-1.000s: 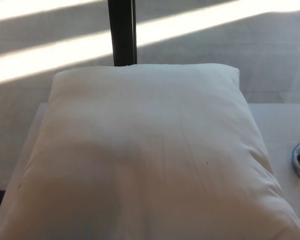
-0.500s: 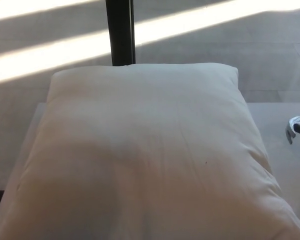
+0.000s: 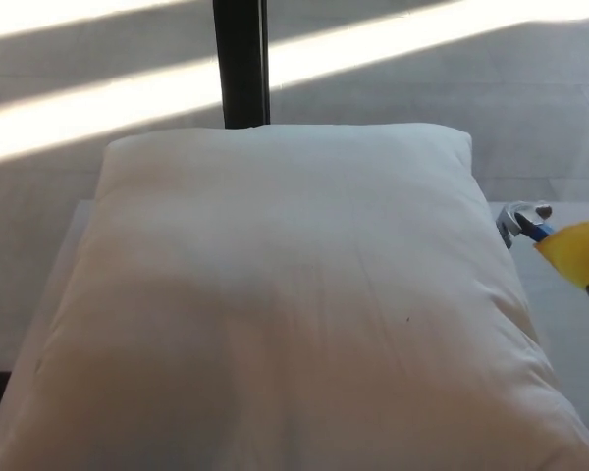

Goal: A hammer is kept on the right hand side and a pillow is kept on the left hand side on the desk infront of the robot and the robot uses its right hand to pick up the hammer and makes a downward swinging motion to hit the pillow

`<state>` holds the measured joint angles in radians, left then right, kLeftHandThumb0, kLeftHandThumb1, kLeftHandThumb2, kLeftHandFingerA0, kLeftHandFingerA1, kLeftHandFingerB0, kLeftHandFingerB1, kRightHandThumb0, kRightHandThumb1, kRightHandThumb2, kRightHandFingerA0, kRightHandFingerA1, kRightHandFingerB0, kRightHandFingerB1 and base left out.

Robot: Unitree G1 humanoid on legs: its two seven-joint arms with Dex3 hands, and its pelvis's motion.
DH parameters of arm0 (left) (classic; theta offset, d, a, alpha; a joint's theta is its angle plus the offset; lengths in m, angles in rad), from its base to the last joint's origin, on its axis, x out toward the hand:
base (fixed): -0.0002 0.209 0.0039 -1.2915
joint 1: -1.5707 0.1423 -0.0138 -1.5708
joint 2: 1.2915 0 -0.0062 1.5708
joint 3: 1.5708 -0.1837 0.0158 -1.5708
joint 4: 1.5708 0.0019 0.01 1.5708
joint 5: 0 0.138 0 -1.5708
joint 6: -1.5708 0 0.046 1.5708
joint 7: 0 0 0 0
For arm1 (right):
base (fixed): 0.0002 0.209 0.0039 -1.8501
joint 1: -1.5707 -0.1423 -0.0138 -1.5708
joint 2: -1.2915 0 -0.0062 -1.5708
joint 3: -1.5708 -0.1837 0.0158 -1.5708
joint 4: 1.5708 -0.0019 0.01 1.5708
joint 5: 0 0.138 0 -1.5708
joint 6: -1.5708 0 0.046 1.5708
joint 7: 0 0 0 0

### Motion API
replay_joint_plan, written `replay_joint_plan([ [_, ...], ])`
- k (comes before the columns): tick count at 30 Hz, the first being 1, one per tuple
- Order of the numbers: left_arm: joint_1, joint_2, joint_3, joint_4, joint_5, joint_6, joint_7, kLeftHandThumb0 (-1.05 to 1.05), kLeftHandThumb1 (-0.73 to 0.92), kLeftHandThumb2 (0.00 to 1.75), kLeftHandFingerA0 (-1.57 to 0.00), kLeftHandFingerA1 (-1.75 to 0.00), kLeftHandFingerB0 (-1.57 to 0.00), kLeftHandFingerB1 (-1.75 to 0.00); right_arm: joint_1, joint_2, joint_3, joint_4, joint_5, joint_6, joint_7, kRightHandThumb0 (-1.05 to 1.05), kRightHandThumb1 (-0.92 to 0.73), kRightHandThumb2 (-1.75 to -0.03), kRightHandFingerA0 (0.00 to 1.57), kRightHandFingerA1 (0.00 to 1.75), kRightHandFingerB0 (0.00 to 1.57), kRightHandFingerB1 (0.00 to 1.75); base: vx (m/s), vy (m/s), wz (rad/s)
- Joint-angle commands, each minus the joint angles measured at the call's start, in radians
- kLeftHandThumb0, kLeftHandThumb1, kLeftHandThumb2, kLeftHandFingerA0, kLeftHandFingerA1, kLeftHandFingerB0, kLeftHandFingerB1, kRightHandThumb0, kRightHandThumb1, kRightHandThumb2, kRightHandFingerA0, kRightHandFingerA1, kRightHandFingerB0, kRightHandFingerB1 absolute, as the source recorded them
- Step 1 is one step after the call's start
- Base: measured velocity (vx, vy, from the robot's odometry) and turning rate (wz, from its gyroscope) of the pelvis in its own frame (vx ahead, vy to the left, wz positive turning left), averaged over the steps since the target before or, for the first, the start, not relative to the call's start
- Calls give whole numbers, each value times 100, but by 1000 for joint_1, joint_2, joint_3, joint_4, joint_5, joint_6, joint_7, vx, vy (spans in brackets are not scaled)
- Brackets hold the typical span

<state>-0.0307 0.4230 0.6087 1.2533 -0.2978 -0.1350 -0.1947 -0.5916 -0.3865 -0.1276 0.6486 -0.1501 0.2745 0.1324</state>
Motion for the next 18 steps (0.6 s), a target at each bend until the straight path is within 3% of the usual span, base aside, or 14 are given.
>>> replay_joint_plan([
  [1, 26, 5, -6, 3, -9, -44, -37, -61, 73, 62, -67, -57, -58, -49, -252, 36, -225, -319, 618, 857, 357, -33, -63, -117, 106, 175, 80, 168, 0, 0, 0],
  [2, 27, 3, -5, 1, -9, -48, -33, -62, 72, 62, -69, -58, -59, -49, -256, 39, -222, -346, 629, 818, 361, -34, -57, -120, 106, 175, 79, 174, 0, 0, 0],
  [3, 29, 0, -5, -1, -11, -47, -35, -62, 73, 62, -69, -59, -59, -49, -274, 45, -246, -339, 645, 833, 347, -34, -61, -115, 107, 175, 80, 167, 0, 0, 0],
  [5, 29, -5, -2, 0, -13, -44, -28, -62, 72, 61, -71, -59, -61, -50, -280, 47, -251, -365, 644, 813, 340, -34, -60, -116, 106, 175, 74, 170, 0, 0, 0],
  [8, 33, -2, -4, 2, -12, -46, -43, -63, 73, 62, -67, -59, -58, -50, -379, 51, -312, -349, 652, 885, 277, -41, -60, -108, 108, 175, 76, 166, 0, 0, 0],
  [9, 34, -1, -4, 6, -11, -47, -44, -62, 73, 62, -68, -59, -57, -49, -394, 55, -321, -353, 665, 894, 279, -39, -63, -108, 108, 175, 70, 173, 0, 0, 0],
  [12, 28, 1, -5, 8, -8, -36, -25, -62, 73, 62, -68, -56, -59, -48, -449, 79, -348, -346, 704, 953, 281, -32, -62, -108, 107, 175, 73, 170, 0, 0, 0],
  [18, 27, -7, 3, 1, -20, -39, -39, -62, 72, 61, -69, -62, -60, -51, -457, 165, -255, -387, 691, 917, 315, -28, -60, -112, 103, 175, 82, 160, 0, 0, 0],
])
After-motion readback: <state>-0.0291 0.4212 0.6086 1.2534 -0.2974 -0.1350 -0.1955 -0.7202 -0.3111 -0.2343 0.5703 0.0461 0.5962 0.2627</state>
